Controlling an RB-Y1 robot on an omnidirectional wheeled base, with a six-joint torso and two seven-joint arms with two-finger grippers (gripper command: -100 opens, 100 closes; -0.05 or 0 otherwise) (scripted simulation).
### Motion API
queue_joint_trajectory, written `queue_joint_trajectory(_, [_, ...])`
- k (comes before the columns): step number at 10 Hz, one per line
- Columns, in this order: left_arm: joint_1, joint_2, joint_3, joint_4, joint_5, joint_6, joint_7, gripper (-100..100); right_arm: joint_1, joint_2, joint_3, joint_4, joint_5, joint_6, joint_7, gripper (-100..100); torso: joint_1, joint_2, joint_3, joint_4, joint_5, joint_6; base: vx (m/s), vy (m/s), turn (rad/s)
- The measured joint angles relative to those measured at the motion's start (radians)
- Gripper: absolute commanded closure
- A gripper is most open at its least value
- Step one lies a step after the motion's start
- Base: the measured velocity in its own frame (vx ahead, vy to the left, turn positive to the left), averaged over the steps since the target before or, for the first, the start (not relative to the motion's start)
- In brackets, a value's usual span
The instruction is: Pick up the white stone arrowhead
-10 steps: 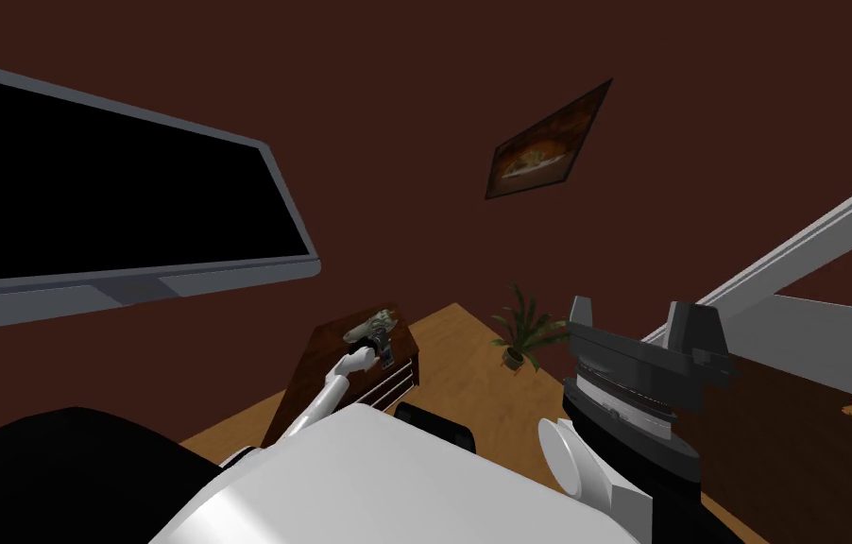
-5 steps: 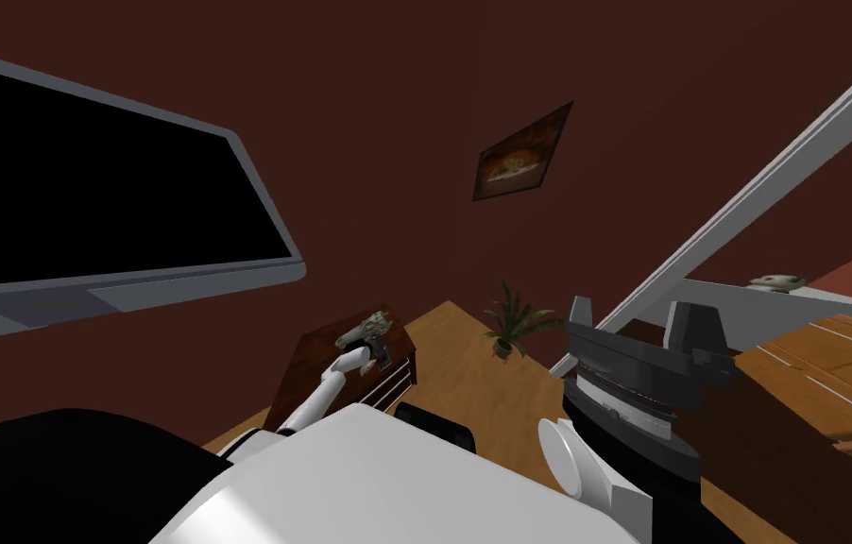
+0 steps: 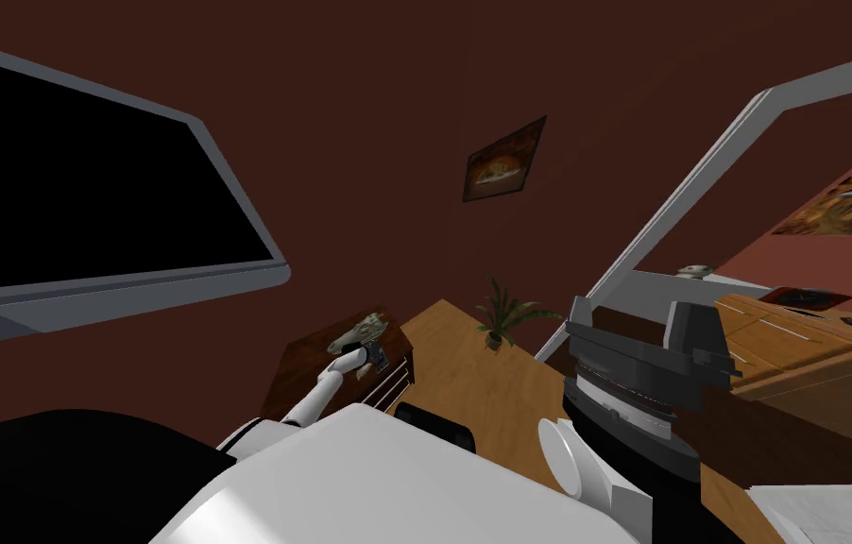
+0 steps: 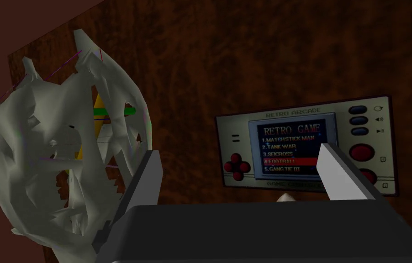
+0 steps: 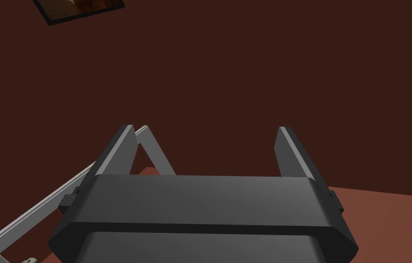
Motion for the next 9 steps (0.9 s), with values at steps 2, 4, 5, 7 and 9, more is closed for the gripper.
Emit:
queue_joint_trajectory(2, [-0.021,0.020,0.002,0.077,0.041,0.026,0.002,-100,0.000,0.000,0.000,0.000,0.000,0.000,0.000,0,0.000,-0.001,0.000,0.000,0.000,0.000,-0.030,0.033,-0.169])
queue_joint_trajectory(4, [-0.035,0.042,0.015,0.136,0.059,0.079,0.036,-100,0.000,0.000,0.000,0.000,0.000,0.000,0.000,0,0.001,0.000,0.000,0.000,0.000,0.001,-0.039,0.046,-0.193])
queue_joint_trajectory(5, [-0.047,0.050,0.018,0.170,0.071,0.097,0.042,-100,0.000,0.000,0.000,0.000,0.000,0.000,0.000,0,0.001,0.000,0.000,0.000,0.000,0.000,-0.029,0.044,-0.143])
queue_joint_trajectory(7, [-0.059,0.073,0.027,0.243,0.102,0.145,0.057,-100,0.000,0.000,0.000,0.000,0.000,0.000,0.000,0,0.002,-0.001,0.000,0.000,0.000,0.001,-0.035,0.060,-0.269])
queue_joint_trajectory(9, [-0.063,0.089,0.033,0.282,0.111,0.193,0.095,-100,0.000,0.000,0.000,0.000,0.000,0.000,0.000,0,0.002,-0.001,-0.001,0.000,0.001,0.000,-0.022,0.049,-0.082])
